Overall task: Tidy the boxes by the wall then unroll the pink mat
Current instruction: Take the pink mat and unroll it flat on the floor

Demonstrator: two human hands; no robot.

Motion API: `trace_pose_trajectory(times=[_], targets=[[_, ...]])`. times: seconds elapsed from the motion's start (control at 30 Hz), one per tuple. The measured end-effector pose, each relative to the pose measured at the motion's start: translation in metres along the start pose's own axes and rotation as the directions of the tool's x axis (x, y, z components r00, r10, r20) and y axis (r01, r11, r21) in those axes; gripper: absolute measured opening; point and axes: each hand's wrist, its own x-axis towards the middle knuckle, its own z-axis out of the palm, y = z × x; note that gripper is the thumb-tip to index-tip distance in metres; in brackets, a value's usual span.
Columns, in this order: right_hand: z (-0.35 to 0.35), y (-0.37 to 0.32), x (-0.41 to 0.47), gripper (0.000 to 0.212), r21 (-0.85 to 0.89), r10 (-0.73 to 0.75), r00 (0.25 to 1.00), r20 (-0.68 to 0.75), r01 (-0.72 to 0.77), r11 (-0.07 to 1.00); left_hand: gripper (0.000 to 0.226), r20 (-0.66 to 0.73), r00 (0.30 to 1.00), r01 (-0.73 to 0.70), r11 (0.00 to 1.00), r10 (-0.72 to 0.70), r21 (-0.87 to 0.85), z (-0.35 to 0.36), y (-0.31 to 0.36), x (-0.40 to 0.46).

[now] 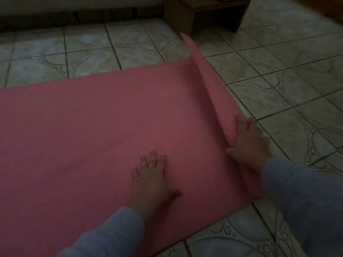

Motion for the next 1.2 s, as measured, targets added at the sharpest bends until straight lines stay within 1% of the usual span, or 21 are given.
trace_pose_trajectory(times=[0.13, 0.17, 0.2, 0.27, 0.3, 0.37, 0.4, 0.43, 0.47, 0.5, 0.53, 0.57, 0.6, 0.67, 0.77, 0.87, 0.97, 1.0, 1.07, 1.13, 1.2], targets=[[-0.005, 0.013, 0.011, 0.1, 0.022, 0.031, 0.999, -0.045, -0.03, 0.999, 0.122, 0.017, 1.0, -0.002, 1.0, 0.001, 0.012, -0.001, -0.001, 0.001], [-0.007, 0.014, 0.014, 0.092, 0.019, 0.031, 0.997, -0.069, -0.03, 0.999, 0.121, 0.021, 1.0, 0.001, 1.0, -0.001, 0.024, -0.002, -0.001, 0.0], [-0.009, 0.016, 0.016, 0.081, -0.01, 0.018, 0.992, -0.128, -0.02, 1.0, 0.12, 0.022, 1.0, 0.003, 0.999, -0.004, 0.045, -0.003, -0.001, 0.0], [-0.013, 0.017, 0.018, 0.059, -0.149, -0.064, 0.959, -0.276, 0.024, 0.989, 0.119, 0.02, 1.0, 0.006, 0.997, -0.007, 0.071, -0.006, -0.001, -0.001], [-0.015, 0.015, 0.019, 0.054, -0.231, -0.116, 0.945, -0.306, 0.044, 0.972, 0.119, 0.022, 1.0, 0.009, 0.998, -0.011, 0.065, -0.006, -0.001, -0.001], [-0.016, 0.006, 0.017, 0.05, -0.396, -0.203, 0.947, -0.249, 0.091, 0.914, 0.118, 0.026, 0.999, 0.029, 0.998, -0.031, 0.059, -0.007, -0.002, -0.002], [-0.015, -0.002, 0.015, 0.05, -0.445, -0.239, 0.954, -0.182, 0.137, 0.885, 0.117, 0.021, 0.999, 0.043, 0.997, -0.044, 0.067, -0.006, -0.004, -0.003], [-0.011, -0.01, 0.013, 0.055, -0.435, -0.263, 0.959, -0.1, 0.196, 0.879, 0.117, 0.012, 0.998, 0.057, 0.996, -0.058, 0.073, -0.005, -0.005, -0.005], [-0.004, -0.018, 0.01, 0.065, -0.36, -0.281, 0.96, -0.003, 0.261, 0.896, 0.117, 0.002, 0.998, 0.069, 0.995, -0.07, 0.072, -0.004, -0.007, -0.006], [0.003, -0.028, 0.005, 0.08, -0.224, -0.292, 0.95, 0.113, 0.311, 0.924, 0.117, -0.002, 0.997, 0.076, 0.995, -0.076, 0.069, -0.004, -0.009, -0.006], [0.01, -0.038, 0.0, 0.093, -0.081, -0.3, 0.924, 0.238, 0.327, 0.942, 0.117, -0.001, 0.997, 0.073, 0.995, -0.073, 0.071, -0.004, -0.011, -0.005], [0.018, -0.046, -0.005, 0.102, 0.018, -0.314, 0.889, 0.333, 0.326, 0.945, 0.118, 0.006, 0.998, 0.061, 0.995, -0.062, 0.077, -0.004, -0.013, -0.003], [0.026, -0.051, -0.011, 0.109, 0.061, -0.325, 0.861, 0.393, 0.328, 0.943, 0.119, 0.018, 0.999, 0.046, 0.996, -0.047, 0.082, -0.005, -0.016, -0.001], [0.037, -0.051, -0.018, 0.116, 0.041, -0.324, 0.832, 0.45, 0.343, 0.938, 0.12, 0.041, 0.999, 0.023, 0.996, -0.027, 0.082, -0.009, -0.027, 0.001], [0.04, -0.047, -0.02, 0.118, -0.013, -0.314, 0.833, 0.456, 0.359, 0.933, 0.116, 0.018, 0.999, 0.047, 0.989, -0.05, 0.143, -0.027, -0.069, -0.007], [0.035, -0.05, -0.019, 0.118, -0.079, -0.293, 0.828, 0.479, 0.372, 0.925, 0.113, -0.038, 0.995, 0.096, 0.941, -0.088, 0.324, -0.065, -0.135, -0.028], [0.027, -0.069, -0.022, 0.118, -0.087, -0.273, 0.831, 0.485, 0.356, 0.93, 0.114, -0.111, 0.983, 0.178, 0.886, -0.144, 0.428, -0.111, -0.205, -0.063], [0.023, -0.082, -0.024, 0.118, -0.062, -0.294, 0.837, 0.461, 0.361, 0.93, 0.115, -0.122, 0.978, 0.208, 0.873, -0.171, 0.441, -0.124, -0.226, -0.077], [0.015, -0.12, -0.031, 0.113, 0.004, -0.398, 0.843, 0.361, 0.425, 0.905, 0.116, -0.117, 0.962, 0.272, 0.865, -0.246, 0.422, -0.142, -0.263, -0.102], [0.01, -0.171, -0.045, 0.106, 0.058, -0.504, 0.837, 0.213, 0.504, 0.862, 0.117, -0.108, 0.938, 0.347, 0.874, -0.331, 0.34, -0.148, -0.294, -0.125], [0.011, -0.226, -0.066, 0.101, 0.086, -0.568, 0.818, 0.088, 0.562, 0.823, 0.118, -0.116, 0.91, 0.416, 0.875, -0.399, 0.248, -0.141, -0.317, -0.144]])
